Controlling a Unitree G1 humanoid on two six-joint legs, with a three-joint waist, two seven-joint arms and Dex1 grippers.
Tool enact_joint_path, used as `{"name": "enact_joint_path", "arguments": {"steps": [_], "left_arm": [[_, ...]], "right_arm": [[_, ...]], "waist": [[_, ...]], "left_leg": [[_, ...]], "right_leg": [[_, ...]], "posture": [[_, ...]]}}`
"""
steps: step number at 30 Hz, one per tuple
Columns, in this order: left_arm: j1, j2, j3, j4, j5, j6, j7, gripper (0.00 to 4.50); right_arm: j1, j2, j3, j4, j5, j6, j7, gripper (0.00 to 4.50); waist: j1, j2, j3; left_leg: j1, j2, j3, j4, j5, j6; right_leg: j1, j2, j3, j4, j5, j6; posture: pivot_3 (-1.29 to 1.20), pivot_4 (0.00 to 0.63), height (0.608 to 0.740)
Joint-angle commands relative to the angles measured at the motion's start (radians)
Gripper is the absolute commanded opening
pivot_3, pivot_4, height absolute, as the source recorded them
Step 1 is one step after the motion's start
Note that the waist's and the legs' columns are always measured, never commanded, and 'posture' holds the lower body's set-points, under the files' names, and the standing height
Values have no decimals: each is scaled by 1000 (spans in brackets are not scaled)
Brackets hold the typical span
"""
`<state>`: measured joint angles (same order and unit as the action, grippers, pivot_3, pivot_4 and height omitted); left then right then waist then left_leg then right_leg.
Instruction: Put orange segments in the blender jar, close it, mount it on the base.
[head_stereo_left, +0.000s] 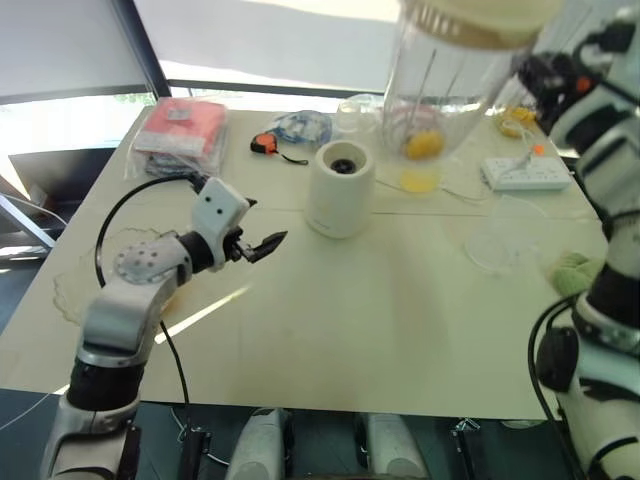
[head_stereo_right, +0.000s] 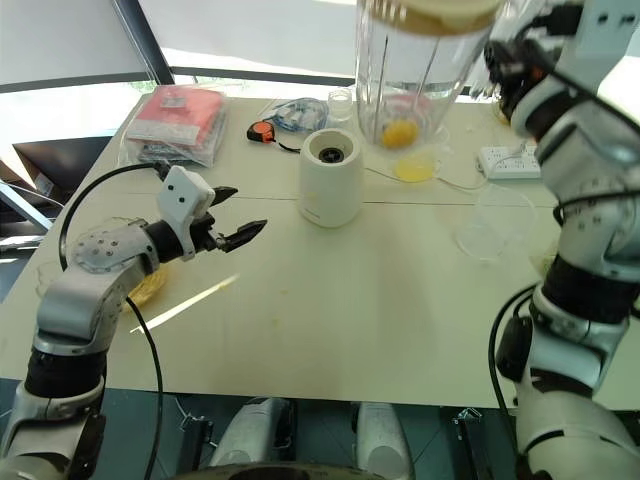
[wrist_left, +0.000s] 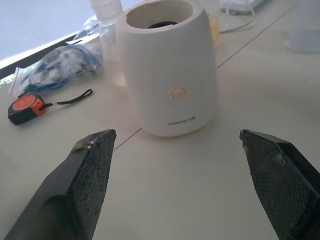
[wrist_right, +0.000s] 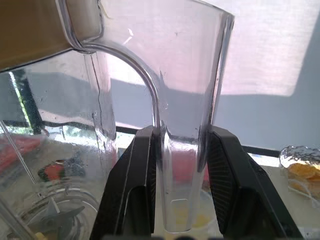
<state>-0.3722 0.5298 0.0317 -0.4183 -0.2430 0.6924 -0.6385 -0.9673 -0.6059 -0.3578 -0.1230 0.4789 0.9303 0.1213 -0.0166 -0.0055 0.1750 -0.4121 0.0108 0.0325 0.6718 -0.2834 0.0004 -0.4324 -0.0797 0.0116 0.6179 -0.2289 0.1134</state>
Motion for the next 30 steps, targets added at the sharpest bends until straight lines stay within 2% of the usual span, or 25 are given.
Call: {"name": "enact_joint_path", "arguments": {"steps": [1, 7, 10, 17, 30], "left_arm": [[15, -6, 16, -79, -12, 13, 45, 4124], [67, 4, 29, -123, -13, 23, 84, 4124], [80, 9, 35, -132, -12, 23, 105, 4124], [104, 5, 26, -152, -13, 26, 143, 4124], [94, 19, 15, -132, -14, 24, 151, 4124]], "right_arm": [[-139, 40, 43, 164, -49, -121, 0, 882], [-245, 130, 117, 421, -122, -274, 29, 882], [-265, 169, 140, 482, -148, -320, 35, 882], [-240, 242, 170, 493, -174, -350, 23, 882], [-156, 267, 201, 394, -216, -297, 18, 882]], "waist": [[0, 0, 0], [-1, 0, 0], [0, 0, 0], [3, 1, 0], [-1, 1, 0]], "left_leg": [[0, 0, 0, -1, 0, 0], [1, 0, 1, -4, 0, 0], [1, 0, 2, -6, 0, 0], [0, 1, 2, -6, 0, 0], [1, 0, 2, -6, 1, -2]], "right_leg": [[0, 0, 0, 0, 0, 0], [0, 0, 0, -1, 0, 0], [-1, 0, 0, -2, 0, 0], [-2, -1, 0, -2, 0, 1], [-1, 0, 0, -1, 0, 0]], "posture": [[0, 150, 740], [0, 150, 740], [0, 150, 740], [0, 150, 740], [0, 150, 740]]}}
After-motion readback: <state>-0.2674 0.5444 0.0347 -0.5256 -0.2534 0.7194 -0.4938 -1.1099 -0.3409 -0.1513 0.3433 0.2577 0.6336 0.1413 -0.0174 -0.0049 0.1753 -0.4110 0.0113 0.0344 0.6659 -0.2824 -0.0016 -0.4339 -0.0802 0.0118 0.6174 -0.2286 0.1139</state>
